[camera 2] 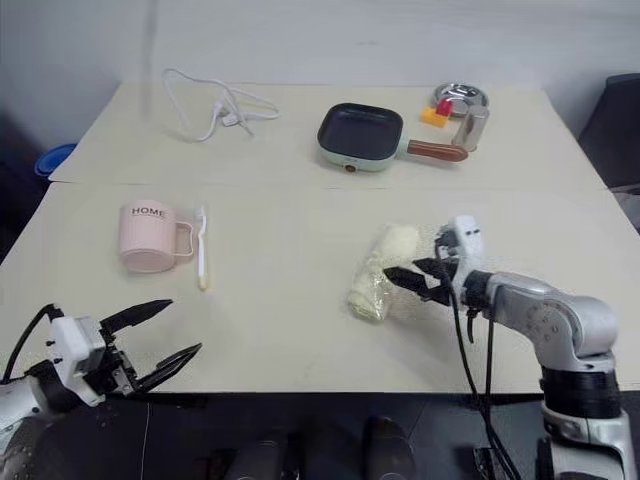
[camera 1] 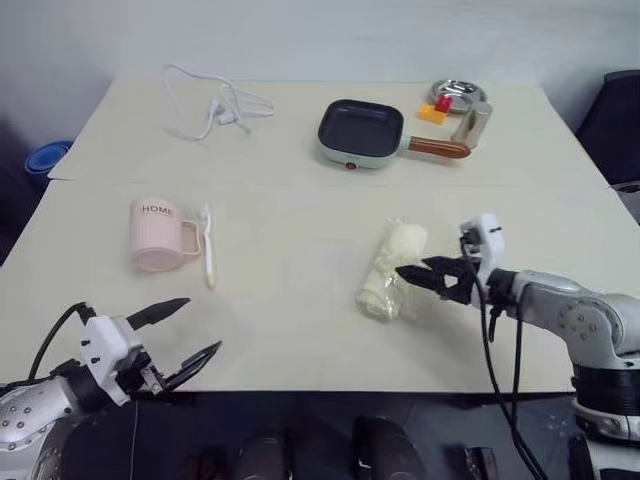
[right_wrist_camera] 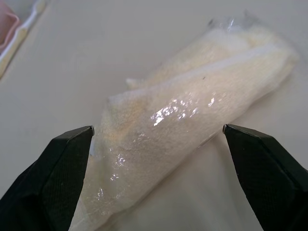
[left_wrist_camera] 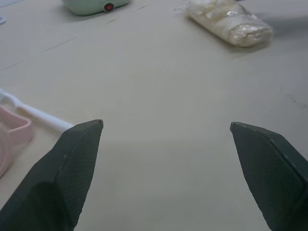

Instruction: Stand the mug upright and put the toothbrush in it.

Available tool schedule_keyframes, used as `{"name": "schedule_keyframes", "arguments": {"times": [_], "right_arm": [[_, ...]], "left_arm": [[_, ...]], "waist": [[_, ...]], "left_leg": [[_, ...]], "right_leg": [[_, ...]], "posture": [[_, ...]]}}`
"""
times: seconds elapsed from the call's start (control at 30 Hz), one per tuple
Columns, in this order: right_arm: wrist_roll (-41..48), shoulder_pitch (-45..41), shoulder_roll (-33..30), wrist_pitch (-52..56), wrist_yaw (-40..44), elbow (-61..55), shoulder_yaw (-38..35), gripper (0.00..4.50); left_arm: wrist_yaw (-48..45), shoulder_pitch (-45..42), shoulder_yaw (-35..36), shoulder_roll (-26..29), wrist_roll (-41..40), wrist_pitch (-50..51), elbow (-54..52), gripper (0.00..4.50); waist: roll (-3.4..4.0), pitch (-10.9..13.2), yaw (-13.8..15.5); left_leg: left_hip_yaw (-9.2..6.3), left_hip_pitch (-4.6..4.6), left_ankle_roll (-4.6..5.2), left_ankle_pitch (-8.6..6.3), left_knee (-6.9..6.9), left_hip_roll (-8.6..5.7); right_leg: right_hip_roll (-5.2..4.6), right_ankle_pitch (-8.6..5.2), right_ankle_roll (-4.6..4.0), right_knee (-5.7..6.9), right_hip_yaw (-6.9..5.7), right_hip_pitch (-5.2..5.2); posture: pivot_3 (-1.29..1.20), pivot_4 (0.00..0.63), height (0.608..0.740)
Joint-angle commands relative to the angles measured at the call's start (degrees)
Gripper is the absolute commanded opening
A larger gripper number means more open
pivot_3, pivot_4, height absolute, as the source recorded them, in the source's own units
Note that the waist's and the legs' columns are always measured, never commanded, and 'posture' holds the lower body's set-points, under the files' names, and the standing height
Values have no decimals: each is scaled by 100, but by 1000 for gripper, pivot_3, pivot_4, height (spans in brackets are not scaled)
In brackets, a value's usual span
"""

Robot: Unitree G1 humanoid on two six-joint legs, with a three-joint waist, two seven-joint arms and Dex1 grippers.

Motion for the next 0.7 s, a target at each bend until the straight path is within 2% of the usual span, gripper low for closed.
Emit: {"name": "schedule_keyframes", "arguments": {"times": [0.03, 0.17, 0.23, 0.33, 0.47, 0.57, 0.7], "right_arm": [[-171, -256, 173, 806, -476, 109, 309, 4110], [-682, -534, 255, 638, -495, 366, 713, 3017], [-715, -720, 423, 554, -503, 513, 550, 2371], [-769, -846, 338, 368, -247, 658, 381, 1360], [-635, -930, -250, -306, 810, 1100, -96, 98], [-1122, -1095, -1132, -1098, 1671, 2024, -33, 15], [-2355, -1781, -2009, -2587, 2518, 4056, 672, 15]], "left_arm": [[22, -332, -339, 100, -157, 179, -466, 4500], [71, -709, -673, 106, -180, 378, -681, 4500], [103, -850, -794, 99, -176, 432, -747, 4500], [173, -943, -849, 60, -209, 490, -777, 4500], [300, -898, -837, -30, -162, 482, -715, 4500], [357, -743, -771, -126, -140, 425, -655, 4500], [430, -626, -729, -222, -117, 345, -565, 4500]], "waist": [[1, -1, 5], [-22, -15, -41], [-22, -15, -56], [-19, -13, -50], [-15, -11, -27], [-4, -4, 24], [-1, -1, 29]], "left_leg": [[2, -7, 2, 1, 2, -2], [30, -4, 20, 8, 10, -12], [40, 1, 25, 11, 10, -12], [46, 6, 24, 13, 10, -4], [46, -1, 24, 13, 9, -6], [45, -9, 35, 12, 9, -20], [57, -9, 48, 11, 11, -30]], "right_leg": [[2, 0, 0, 12, -1, -3], [45, 16, 30, 5, -22, 7], [50, 26, 47, -6, -13, 12], [61, 27, 50, -4, -6, 11], [61, 27, 50, -8, -5, 7], [55, 35, 64, -20, -4, 7], [49, 41, 76, -31, 3, 8]], "posture": [[0, 150, 740], [0, 150, 740], [0, 150, 740], [0, 150, 740], [0, 150, 740], [0, 150, 740], [0, 150, 740]]}}
